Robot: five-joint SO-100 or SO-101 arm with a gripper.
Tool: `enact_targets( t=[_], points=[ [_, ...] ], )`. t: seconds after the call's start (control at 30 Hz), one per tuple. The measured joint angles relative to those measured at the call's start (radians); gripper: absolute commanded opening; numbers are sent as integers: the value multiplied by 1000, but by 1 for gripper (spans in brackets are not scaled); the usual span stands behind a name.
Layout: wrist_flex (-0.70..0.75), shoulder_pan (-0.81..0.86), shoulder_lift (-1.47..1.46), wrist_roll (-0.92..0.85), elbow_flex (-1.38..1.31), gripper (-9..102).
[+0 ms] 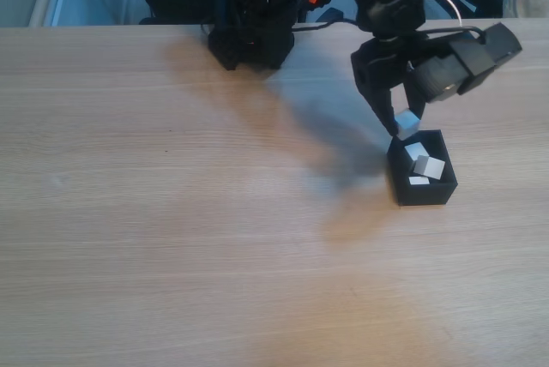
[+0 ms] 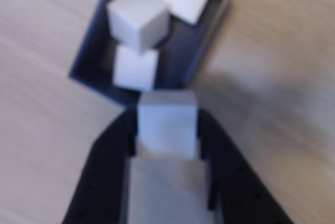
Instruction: Pick blocks and place them in the box.
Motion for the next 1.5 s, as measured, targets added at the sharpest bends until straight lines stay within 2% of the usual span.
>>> enact_targets(
  t=[0.4,0.93,1.17,1.27,1.3,1.5],
  points=[
    [91,-2,-187,75,-229,4],
    [152,-11,-210,103,-267,11],
    [176,-21,-209,109,-267,10],
    [176,-18,-193,112,-261,4],
    [179,-18,-175,112,-250,0],
    [233,6,25,89,-91,0]
  ],
)
